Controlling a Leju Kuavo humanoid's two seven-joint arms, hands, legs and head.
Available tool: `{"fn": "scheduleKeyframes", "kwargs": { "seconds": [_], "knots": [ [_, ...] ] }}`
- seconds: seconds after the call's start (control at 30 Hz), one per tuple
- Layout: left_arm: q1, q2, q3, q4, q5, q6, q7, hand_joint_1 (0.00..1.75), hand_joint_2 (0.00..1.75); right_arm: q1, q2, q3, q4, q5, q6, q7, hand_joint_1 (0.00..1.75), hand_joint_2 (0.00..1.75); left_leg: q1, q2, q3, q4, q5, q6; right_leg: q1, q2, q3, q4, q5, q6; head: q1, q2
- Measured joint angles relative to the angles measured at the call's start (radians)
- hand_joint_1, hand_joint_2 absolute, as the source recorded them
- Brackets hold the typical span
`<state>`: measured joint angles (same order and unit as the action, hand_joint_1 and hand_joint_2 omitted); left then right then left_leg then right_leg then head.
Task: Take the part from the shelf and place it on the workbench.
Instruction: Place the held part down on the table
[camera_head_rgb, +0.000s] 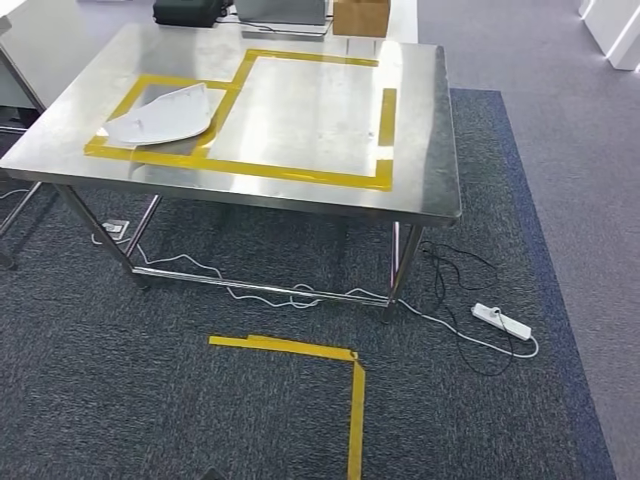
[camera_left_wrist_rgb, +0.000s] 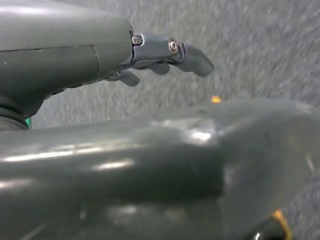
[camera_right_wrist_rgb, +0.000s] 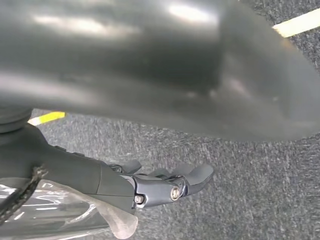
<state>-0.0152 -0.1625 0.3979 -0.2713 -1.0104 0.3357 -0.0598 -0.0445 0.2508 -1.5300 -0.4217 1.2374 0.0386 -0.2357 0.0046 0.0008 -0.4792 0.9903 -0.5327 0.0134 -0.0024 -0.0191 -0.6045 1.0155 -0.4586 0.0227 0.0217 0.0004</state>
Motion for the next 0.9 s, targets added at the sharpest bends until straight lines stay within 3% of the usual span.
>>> {"fn": "scheduleKeyframes", "kwargs": {
  "seconds": [0.03,0.07,0.13,0.17,0.2,0.23,0.3,0.37,0.4,0.43,0.5,0.53,0.57,0.63,0.67,0.7,0.73,0.77,0.8,0.87,0.9],
  "knots": [
    [0.000,-0.005,0.004,0.005,0.001,-0.003,0.001,0.00,0.00,0.000,-0.003,-0.003,0.002,-0.002,0.000,-0.001,0.00,0.00,0.001,0.002,-0.012,-0.002,0.012,0.010,-0.001,0.003,-0.010,0.016,-0.026,0.006,0.002,0.000],
    [-0.001,-0.009,0.009,0.008,0.002,-0.004,0.003,0.00,0.00,0.000,-0.006,-0.005,0.006,-0.003,0.000,-0.003,0.00,0.00,0.002,0.005,-0.028,-0.005,0.025,0.018,-0.003,0.007,-0.025,0.052,-0.069,0.011,0.004,0.000],
    [-0.002,-0.012,0.017,0.010,0.003,-0.005,0.003,0.00,0.00,-0.002,-0.012,-0.007,0.012,-0.006,0.000,-0.009,0.00,0.00,0.000,0.006,-0.061,-0.003,0.052,0.025,-0.004,0.013,-0.055,0.171,-0.169,0.017,0.007,0.000],
    [-0.002,-0.014,0.022,0.011,0.004,-0.005,0.002,0.00,0.00,-0.004,-0.014,-0.007,0.015,-0.007,0.000,-0.012,0.00,0.00,-0.002,0.006,-0.079,-0.002,0.065,0.025,-0.004,0.014,-0.063,0.230,-0.194,0.019,0.008,0.000],
    [-0.002,-0.016,0.025,0.011,0.004,-0.005,0.002,0.00,0.00,-0.005,-0.017,-0.008,0.018,-0.008,0.000,-0.015,0.00,0.00,-0.004,0.007,-0.096,-0.001,0.079,0.025,-0.004,0.015,-0.058,0.267,-0.191,0.018,0.007,0.000],
    [-0.002,-0.018,0.029,0.012,0.004,-0.005,0.001,0.00,0.00,-0.006,-0.018,-0.009,0.021,-0.009,0.000,-0.016,0.00,0.00,-0.006,0.007,-0.112,-0.001,0.091,0.025,-0.004,0.015,-0.038,0.271,-0.166,0.016,0.007,0.000],
    [-0.002,-0.021,0.032,0.014,0.003,-0.005,-0.001,0.00,0.00,-0.007,-0.023,-0.009,0.024,-0.010,0.000,-0.017,0.00,0.00,-0.009,0.006,-0.138,0.000,0.115,0.022,-0.002,0.017,0.055,0.173,-0.104,0.006,0.008,0.000],
    [-0.003,-0.024,0.033,0.014,0.003,-0.005,-0.001,0.00,0.00,-0.012,-0.027,-0.010,0.025,-0.010,0.000,-0.018,0.00,0.00,-0.013,0.005,-0.152,0.001,0.137,0.016,0.003,0.019,0.178,-0.004,-0.104,-0.007,0.008,0.000],
    [-0.003,-0.025,0.034,0.015,0.003,-0.005,-0.001,0.00,0.00,-0.014,-0.029,-0.010,0.026,-0.010,0.001,-0.019,0.00,0.00,-0.013,0.005,-0.154,-0.001,0.149,0.012,0.005,0.020,0.215,-0.065,-0.116,-0.012,0.008,0.000],
    [-0.004,-0.027,0.035,0.016,0.003,-0.005,-0.002,0.00,0.00,-0.016,-0.030,-0.011,0.027,-0.010,0.001,-0.019,0.00,0.00,-0.013,0.006,-0.157,-0.004,0.161,0.007,0.008,0.021,0.231,-0.100,-0.123,-0.014,0.009,0.000],
    [-0.005,-0.028,0.038,0.019,0.003,-0.005,-0.002,0.00,0.00,-0.015,-0.030,-0.012,0.030,-0.010,0.001,-0.019,0.00,0.00,-0.011,0.003,-0.165,-0.009,0.171,-0.005,0.006,0.017,0.214,-0.107,-0.106,-0.022,0.011,0.000],
    [-0.004,-0.028,0.039,0.019,0.003,-0.004,-0.002,0.00,0.00,-0.014,-0.031,-0.013,0.032,-0.011,0.001,-0.019,0.00,0.00,-0.010,0.002,-0.173,0.004,0.148,-0.011,0.003,0.014,0.201,-0.108,-0.093,-0.029,0.011,0.000],
    [-0.002,-0.027,0.040,0.020,0.003,-0.004,-0.002,0.00,0.00,-0.014,-0.032,-0.013,0.033,-0.011,0.000,-0.019,0.00,0.00,-0.009,0.000,-0.184,0.036,0.106,-0.018,0.001,0.011,0.186,-0.108,-0.079,-0.036,0.009,0.000],
    [-0.001,-0.027,0.041,0.021,0.004,-0.004,-0.002,0.00,0.00,-0.013,-0.033,-0.013,0.034,-0.011,0.000,-0.019,0.00,0.00,-0.003,0.000,-0.208,0.156,-0.005,-0.029,0.001,0.007,0.155,-0.099,-0.055,-0.044,0.006,0.000],
    [-0.001,-0.026,0.043,0.021,0.004,-0.004,-0.002,0.00,0.00,-0.013,-0.033,-0.013,0.035,-0.011,0.001,-0.019,0.00,0.00,-0.001,0.000,-0.216,0.224,-0.040,-0.033,0.001,0.005,0.137,-0.090,-0.044,-0.043,0.004,0.000],
    [-0.001,-0.026,0.044,0.022,0.003,-0.004,-0.002,0.00,0.00,-0.013,-0.033,-0.013,0.036,-0.011,0.001,-0.019,0.00,0.00,0.000,0.000,-0.214,0.272,-0.049,-0.037,0.001,0.003,0.117,-0.078,-0.035,-0.043,0.005,0.000],
    [-0.001,-0.025,0.046,0.022,0.003,-0.004,-0.002,0.00,0.00,-0.013,-0.033,-0.013,0.037,-0.011,0.001,-0.019,0.00,0.00,0.002,0.000,-0.198,0.289,-0.039,-0.039,0.000,0.001,0.096,-0.066,-0.027,-0.041,0.004,0.000],
    [-0.001,-0.025,0.047,0.022,0.003,-0.004,-0.002,0.00,0.00,-0.013,-0.033,-0.013,0.038,-0.011,0.001,-0.019,0.00,0.00,0.004,0.000,-0.164,0.265,-0.015,-0.040,-0.001,0.000,0.074,-0.053,-0.021,-0.038,0.005,0.000],
    [-0.001,-0.025,0.048,0.022,0.003,-0.004,-0.002,0.00,0.00,-0.013,-0.033,-0.013,0.038,-0.011,0.001,-0.019,0.00,0.00,0.006,0.000,-0.115,0.206,0.006,-0.041,-0.002,0.000,0.055,-0.040,-0.016,-0.034,0.004,0.000],
    [-0.004,-0.025,0.048,0.022,0.003,-0.004,-0.002,0.00,0.00,-0.014,-0.033,-0.013,0.039,-0.011,0.001,-0.019,0.00,0.00,0.006,-0.002,-0.022,0.071,0.008,-0.036,-0.001,0.000,0.026,-0.017,-0.007,-0.024,0.005,0.000],
    [-0.005,-0.025,0.049,0.022,0.003,-0.003,-0.003,0.00,0.00,-0.015,-0.033,-0.013,0.040,-0.011,0.001,-0.019,0.00,0.00,0.004,-0.003,0.001,0.028,0.000,-0.030,0.000,0.000,0.017,-0.010,-0.001,-0.018,0.005,0.000]
  ]
}}
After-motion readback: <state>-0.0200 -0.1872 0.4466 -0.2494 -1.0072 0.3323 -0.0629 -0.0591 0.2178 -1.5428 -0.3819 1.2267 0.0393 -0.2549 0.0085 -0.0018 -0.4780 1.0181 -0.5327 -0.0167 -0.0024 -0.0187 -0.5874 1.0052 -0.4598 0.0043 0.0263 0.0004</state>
